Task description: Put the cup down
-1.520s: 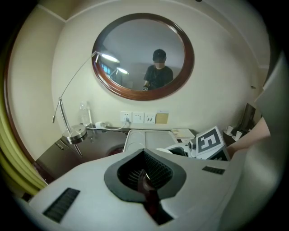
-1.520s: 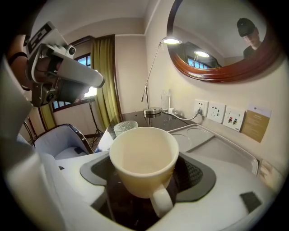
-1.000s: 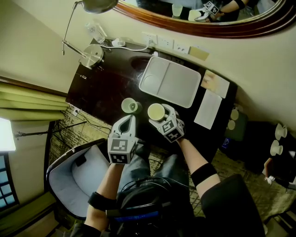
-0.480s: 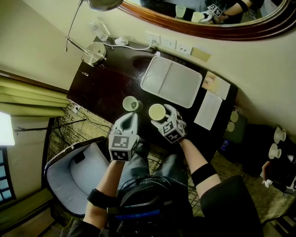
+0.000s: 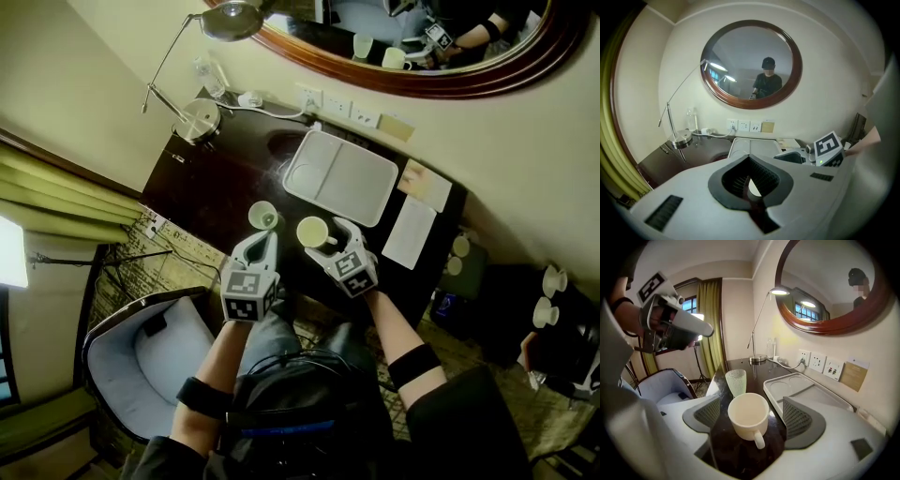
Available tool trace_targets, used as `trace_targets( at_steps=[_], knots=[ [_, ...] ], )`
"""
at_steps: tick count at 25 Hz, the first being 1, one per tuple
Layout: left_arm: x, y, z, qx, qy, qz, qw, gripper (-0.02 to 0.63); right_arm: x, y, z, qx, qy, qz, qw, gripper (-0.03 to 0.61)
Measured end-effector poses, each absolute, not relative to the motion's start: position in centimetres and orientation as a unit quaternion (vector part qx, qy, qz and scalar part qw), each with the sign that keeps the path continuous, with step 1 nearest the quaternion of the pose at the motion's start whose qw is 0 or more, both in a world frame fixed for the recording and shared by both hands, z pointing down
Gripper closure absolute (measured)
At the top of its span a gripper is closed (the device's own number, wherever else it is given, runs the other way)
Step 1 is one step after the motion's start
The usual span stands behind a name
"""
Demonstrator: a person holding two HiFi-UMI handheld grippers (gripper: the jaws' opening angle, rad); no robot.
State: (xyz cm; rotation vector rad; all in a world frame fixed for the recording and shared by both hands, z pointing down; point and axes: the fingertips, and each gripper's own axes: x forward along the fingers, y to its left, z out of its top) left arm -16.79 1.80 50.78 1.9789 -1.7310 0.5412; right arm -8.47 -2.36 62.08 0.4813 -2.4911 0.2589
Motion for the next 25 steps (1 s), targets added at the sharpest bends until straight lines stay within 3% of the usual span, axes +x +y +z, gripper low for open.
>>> trace_targets(
  at_steps=[5,7,11,20,25],
  knots=[
    [-15.3,2.1,49.4,0.732,-0.617,0.180,0.228,0.614,-6.5,-2.4,57.2,0.204,-0.938,0.133,0.248,0.192],
    [-14.9,2.2,48.8,0.736,-0.614,0.176,0.225,0.614,-5.4,-2.5,55.3,0.221,-0.937,0.126,0.240,0.269],
    [-14.6,2.3,48.2,0.738,-0.614,0.172,0.221,0.614,-2.8,-3.0,52.4,0.265,-0.930,0.116,0.227,0.323],
    [-12.5,2.1,48.7,0.749,-0.599,0.181,0.217,0.614,3.4,-2.8,51.5,0.317,-0.913,0.134,0.218,0.498],
    [-11.3,1.9,48.0,0.758,-0.586,0.183,0.220,0.614,5.9,-2.7,51.1,0.343,-0.904,0.157,0.202,0.543]
  ],
)
